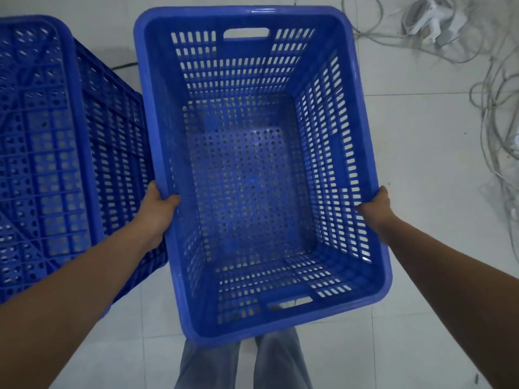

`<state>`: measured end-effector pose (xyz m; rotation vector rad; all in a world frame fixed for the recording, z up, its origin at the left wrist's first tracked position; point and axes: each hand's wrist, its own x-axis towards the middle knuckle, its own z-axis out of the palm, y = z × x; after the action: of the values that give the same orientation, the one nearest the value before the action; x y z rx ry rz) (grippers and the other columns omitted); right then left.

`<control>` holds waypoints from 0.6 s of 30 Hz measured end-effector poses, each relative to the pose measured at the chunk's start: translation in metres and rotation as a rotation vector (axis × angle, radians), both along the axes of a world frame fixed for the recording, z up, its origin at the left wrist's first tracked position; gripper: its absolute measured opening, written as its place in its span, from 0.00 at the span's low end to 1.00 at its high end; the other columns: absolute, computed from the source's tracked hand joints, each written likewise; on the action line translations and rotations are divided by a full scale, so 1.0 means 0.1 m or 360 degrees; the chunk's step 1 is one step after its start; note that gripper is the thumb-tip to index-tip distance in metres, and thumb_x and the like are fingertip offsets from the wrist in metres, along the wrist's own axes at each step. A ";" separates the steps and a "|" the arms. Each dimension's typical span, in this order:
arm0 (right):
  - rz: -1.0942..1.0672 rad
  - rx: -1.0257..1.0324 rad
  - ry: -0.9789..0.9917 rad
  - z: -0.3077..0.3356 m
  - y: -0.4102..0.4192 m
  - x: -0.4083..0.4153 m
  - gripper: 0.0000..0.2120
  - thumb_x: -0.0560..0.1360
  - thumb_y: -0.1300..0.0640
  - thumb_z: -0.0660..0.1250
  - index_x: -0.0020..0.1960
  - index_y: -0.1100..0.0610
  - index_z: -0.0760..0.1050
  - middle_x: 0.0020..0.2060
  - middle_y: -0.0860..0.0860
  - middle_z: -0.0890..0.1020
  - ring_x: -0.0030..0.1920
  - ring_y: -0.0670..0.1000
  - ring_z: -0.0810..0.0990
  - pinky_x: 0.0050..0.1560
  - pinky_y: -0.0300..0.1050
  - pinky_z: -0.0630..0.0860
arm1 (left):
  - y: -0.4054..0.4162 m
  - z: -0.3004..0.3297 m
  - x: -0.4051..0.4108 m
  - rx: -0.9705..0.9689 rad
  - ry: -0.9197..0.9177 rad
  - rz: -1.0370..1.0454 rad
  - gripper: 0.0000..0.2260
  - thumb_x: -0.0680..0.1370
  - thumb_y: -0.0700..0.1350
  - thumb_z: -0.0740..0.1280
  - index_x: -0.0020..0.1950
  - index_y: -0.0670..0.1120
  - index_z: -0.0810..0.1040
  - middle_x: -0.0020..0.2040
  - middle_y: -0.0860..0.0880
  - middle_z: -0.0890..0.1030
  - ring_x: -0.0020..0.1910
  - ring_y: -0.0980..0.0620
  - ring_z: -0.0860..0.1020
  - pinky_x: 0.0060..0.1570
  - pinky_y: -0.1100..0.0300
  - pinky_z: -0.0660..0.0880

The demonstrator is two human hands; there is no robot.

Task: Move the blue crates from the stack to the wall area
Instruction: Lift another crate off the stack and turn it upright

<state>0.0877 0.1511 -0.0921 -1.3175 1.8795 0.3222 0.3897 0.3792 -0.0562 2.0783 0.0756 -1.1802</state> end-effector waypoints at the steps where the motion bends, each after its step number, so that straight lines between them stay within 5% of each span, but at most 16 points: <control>1: -0.0014 -0.0036 0.0039 0.02 -0.05 -0.01 0.27 0.73 0.64 0.63 0.70 0.60 0.58 0.64 0.63 0.70 0.61 0.67 0.73 0.59 0.67 0.73 | -0.05 -0.02 -0.02 -0.0013 0.0006 -0.0029 0.20 0.82 0.40 0.59 0.73 0.49 0.61 0.60 0.51 0.72 0.56 0.48 0.74 0.59 0.49 0.74; 6: -0.0033 -0.0085 0.0057 0.06 -0.19 -0.11 0.28 0.71 0.63 0.65 0.69 0.60 0.59 0.63 0.62 0.71 0.61 0.67 0.72 0.60 0.66 0.72 | -0.26 -0.20 -0.05 0.0046 0.0107 -0.0144 0.19 0.82 0.40 0.59 0.72 0.46 0.61 0.59 0.51 0.72 0.56 0.49 0.73 0.56 0.54 0.72; 13: 0.0103 -0.0074 0.0103 0.08 -0.17 -0.16 0.41 0.74 0.62 0.66 0.77 0.57 0.44 0.70 0.62 0.64 0.67 0.66 0.67 0.65 0.63 0.69 | -0.29 -0.29 -0.05 0.0171 0.0030 -0.0322 0.18 0.81 0.41 0.60 0.71 0.43 0.62 0.61 0.47 0.72 0.53 0.49 0.73 0.52 0.55 0.71; 16: 0.0143 -0.0080 0.0181 0.06 -0.15 -0.15 0.42 0.75 0.60 0.64 0.77 0.58 0.38 0.72 0.63 0.61 0.70 0.65 0.65 0.68 0.61 0.66 | -0.34 -0.25 -0.01 0.0413 -0.0120 -0.0598 0.19 0.81 0.42 0.61 0.69 0.40 0.62 0.63 0.40 0.73 0.45 0.48 0.73 0.48 0.54 0.71; 18: 0.0157 -0.0090 0.0250 0.04 -0.13 -0.12 0.41 0.76 0.60 0.62 0.77 0.60 0.37 0.73 0.63 0.59 0.71 0.64 0.62 0.69 0.60 0.64 | -0.41 -0.23 -0.01 0.0613 -0.0397 -0.0947 0.19 0.80 0.42 0.61 0.68 0.39 0.60 0.53 0.39 0.73 0.41 0.46 0.72 0.43 0.51 0.73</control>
<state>0.0757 0.1378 -0.0877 -1.4631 1.9691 0.4372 0.3891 0.3383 -0.0790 2.6826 -0.5021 -1.3014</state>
